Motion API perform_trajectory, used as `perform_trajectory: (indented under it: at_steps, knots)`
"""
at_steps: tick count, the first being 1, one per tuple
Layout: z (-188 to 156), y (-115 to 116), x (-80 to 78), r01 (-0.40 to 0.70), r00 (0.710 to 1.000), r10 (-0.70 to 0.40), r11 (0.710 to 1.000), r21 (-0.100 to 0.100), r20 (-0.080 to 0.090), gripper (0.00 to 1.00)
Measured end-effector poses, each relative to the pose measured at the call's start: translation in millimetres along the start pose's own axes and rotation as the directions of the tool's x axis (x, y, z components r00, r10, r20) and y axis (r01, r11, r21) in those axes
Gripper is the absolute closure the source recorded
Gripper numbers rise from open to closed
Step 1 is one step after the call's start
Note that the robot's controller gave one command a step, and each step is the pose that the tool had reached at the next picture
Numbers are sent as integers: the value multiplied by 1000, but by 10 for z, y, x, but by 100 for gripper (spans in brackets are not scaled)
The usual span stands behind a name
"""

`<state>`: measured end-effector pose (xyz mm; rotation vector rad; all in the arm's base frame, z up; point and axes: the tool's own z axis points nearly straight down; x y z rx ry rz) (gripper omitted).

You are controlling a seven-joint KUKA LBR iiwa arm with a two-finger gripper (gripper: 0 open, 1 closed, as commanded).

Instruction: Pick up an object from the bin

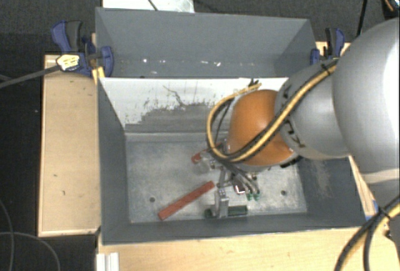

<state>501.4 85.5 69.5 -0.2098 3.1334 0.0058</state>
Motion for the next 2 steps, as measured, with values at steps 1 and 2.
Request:
perform_trajectory:
  at_steps: [1,2]
  knots:
    - [-11,-49,0,-2,1000,2,1000,3,0,100]
    - [-1795,-366,-262,-37,999,37,999,4,11,100]
